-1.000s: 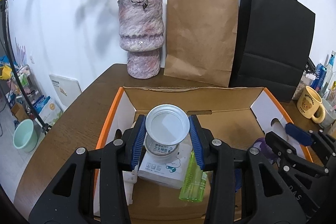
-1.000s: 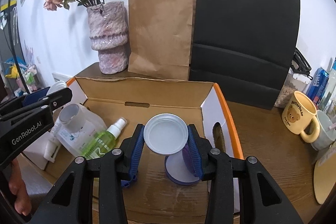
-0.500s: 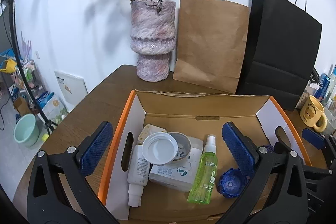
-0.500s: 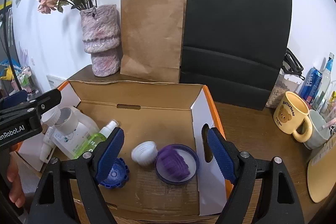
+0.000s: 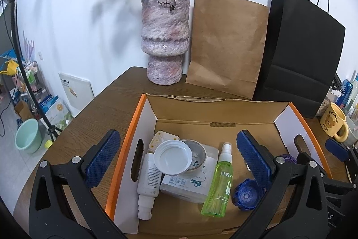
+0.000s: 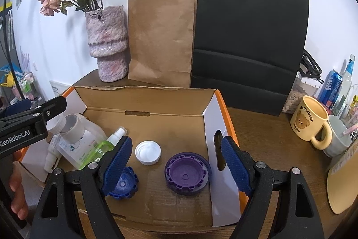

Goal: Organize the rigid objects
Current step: 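Open both tools, releasing the white caps into the box, then withdraw both tools from the box back over the table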

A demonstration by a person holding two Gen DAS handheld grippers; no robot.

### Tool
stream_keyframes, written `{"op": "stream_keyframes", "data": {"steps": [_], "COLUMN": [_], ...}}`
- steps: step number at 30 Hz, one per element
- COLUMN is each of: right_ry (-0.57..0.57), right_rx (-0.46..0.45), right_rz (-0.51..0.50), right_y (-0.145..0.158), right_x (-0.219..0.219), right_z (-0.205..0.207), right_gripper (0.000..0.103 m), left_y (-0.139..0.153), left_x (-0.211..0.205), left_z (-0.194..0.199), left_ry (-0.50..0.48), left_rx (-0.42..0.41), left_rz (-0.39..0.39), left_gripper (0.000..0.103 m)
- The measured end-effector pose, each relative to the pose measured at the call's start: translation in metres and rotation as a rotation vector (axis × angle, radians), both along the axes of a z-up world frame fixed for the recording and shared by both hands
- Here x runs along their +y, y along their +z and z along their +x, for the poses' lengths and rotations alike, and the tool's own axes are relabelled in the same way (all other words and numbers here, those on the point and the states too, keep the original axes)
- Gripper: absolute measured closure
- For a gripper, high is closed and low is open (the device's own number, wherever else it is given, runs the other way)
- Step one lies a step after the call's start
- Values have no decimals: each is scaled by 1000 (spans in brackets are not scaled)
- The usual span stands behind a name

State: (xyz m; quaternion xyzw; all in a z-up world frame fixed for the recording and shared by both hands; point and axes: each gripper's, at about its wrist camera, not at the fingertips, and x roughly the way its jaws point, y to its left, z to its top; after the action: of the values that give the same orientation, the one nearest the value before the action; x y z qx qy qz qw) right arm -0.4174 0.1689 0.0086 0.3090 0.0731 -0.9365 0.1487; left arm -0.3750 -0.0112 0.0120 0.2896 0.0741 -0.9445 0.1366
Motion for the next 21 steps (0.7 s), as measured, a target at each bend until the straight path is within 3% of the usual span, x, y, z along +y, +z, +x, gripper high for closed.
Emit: {"op": "stream_keyframes", "data": {"steps": [3, 6, 7, 9, 11, 21], "right_ry": [7, 6, 7, 12, -5, -16], "right_rx": [5, 14, 25, 39, 59, 87], "right_rz": [15, 17, 2, -20, -30, -36], "right_y": [0, 1, 2, 6, 10, 17], "right_x": [-2, -3, -2, 0, 3, 13], "right_z": [3, 5, 6, 9, 13, 32], "right_gripper": [29, 31, 30, 14, 6, 5], "left_y": [0, 1, 1, 2, 4, 6], "left_x": [0, 0, -1, -1, -1, -3], "left_z": [0, 0, 1, 2, 4, 25], "left_ry": [-1, -1, -1, -1, -3, -1], "left_rx": [0, 0, 1, 3, 4, 8], "left_rz": [0, 1, 1, 5, 10, 20], "left_gripper": [0, 0, 0, 0, 0, 0]}}
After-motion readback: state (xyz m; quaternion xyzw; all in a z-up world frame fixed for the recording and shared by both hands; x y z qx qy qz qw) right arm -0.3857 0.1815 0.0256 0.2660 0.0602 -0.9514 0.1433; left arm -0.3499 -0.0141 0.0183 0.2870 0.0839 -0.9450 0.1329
